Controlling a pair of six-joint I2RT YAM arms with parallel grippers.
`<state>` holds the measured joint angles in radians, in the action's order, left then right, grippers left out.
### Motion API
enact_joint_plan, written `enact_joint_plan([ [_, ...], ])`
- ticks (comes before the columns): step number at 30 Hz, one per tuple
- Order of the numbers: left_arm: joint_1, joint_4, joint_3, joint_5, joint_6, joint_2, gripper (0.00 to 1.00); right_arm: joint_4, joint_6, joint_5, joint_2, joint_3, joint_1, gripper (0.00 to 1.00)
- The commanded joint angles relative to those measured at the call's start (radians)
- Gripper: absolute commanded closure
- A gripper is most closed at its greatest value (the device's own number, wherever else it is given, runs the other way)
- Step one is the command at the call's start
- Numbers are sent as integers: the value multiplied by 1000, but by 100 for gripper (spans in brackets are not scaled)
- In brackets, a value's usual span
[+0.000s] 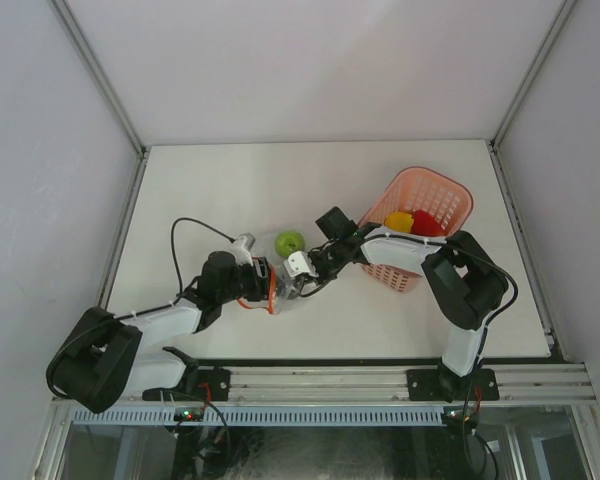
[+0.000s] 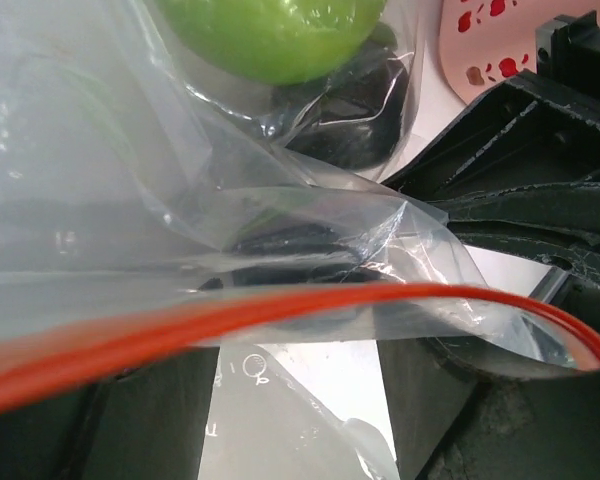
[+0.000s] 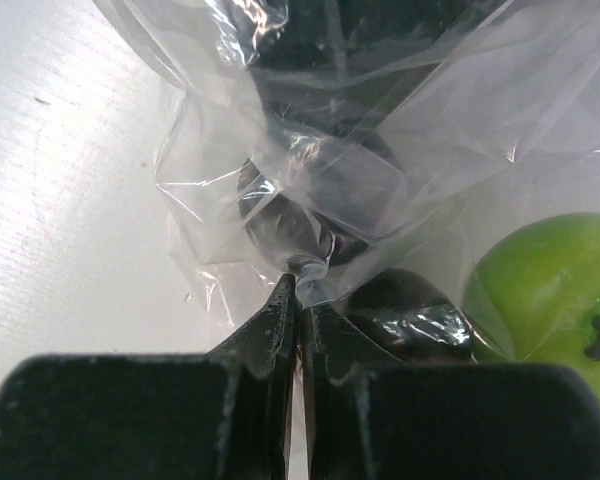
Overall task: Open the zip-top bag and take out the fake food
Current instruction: Pick up the fake fruit from the zipper food storage bag.
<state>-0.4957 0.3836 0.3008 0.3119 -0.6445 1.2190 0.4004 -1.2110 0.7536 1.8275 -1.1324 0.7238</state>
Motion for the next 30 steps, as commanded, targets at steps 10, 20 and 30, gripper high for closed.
enact_joint_plan([
  [10, -28, 57, 41, 63, -13, 83, 28, -88, 136, 69, -33, -23, 25, 100],
  [20, -54, 55, 72, 2, -48, 131, 34, -98, 171, 78, -23, -23, 41, 100],
  [30, -17, -138, 22, -44, -77, -82, 76, -99, 178, -22, -27, -23, -4, 100],
])
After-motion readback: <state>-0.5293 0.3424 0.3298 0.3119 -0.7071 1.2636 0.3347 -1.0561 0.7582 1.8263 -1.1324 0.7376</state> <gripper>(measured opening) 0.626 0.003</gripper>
